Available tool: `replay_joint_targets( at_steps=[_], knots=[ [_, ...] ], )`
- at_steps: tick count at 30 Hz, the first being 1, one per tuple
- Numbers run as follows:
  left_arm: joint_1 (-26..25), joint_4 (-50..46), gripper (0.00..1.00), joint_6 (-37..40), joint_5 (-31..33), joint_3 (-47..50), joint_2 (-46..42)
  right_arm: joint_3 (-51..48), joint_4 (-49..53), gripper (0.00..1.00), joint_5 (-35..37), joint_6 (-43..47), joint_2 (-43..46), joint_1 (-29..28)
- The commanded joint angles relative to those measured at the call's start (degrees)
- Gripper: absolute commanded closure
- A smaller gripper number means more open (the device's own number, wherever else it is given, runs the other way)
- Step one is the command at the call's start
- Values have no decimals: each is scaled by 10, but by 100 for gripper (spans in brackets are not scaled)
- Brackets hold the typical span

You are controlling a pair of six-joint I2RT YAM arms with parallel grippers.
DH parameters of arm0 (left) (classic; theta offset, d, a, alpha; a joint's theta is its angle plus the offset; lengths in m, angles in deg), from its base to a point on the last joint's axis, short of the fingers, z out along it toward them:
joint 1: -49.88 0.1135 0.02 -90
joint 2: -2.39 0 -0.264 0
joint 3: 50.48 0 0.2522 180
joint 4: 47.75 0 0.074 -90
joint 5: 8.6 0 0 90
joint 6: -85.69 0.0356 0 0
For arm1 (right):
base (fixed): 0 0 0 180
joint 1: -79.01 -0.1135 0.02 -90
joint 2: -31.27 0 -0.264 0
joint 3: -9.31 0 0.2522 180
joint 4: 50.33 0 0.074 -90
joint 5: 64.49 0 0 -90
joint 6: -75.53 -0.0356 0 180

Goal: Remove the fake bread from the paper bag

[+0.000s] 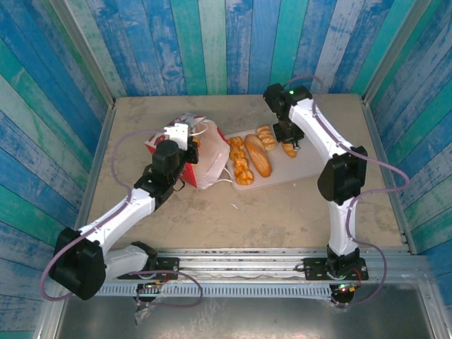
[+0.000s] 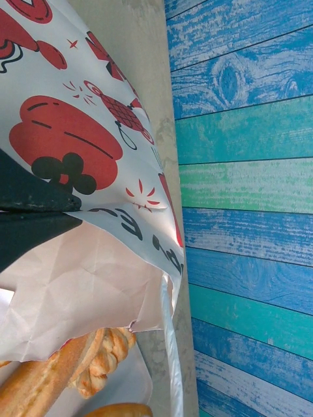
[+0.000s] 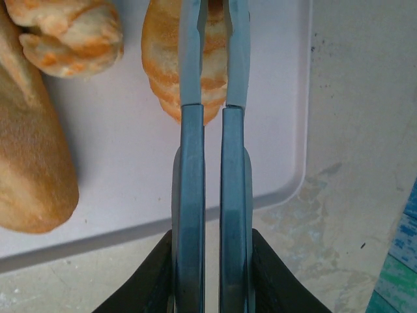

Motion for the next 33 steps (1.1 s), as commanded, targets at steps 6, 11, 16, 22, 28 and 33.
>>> replay_joint_targets(
  at_steps=[6,11,16,22,28,33],
  knots=[
    [0,5,100,3,-6,-9,-1,72,-2,92,-21,6,-65,15],
    [0,6,100,1,-8,-9,5,95,-6,90,-28,3,-89,18],
    [0,12,100,0,-14,-8,7,110,-9,87,-41,6,-105,19],
    [0,12,100,-2,-18,-10,12,121,-10,81,-44,7,-119,20],
    [0,12,100,-1,-15,-8,7,123,-16,72,-47,7,-123,23],
    [-1,12,100,-2,-14,-6,6,124,-17,59,-51,5,-121,26]
  ],
)
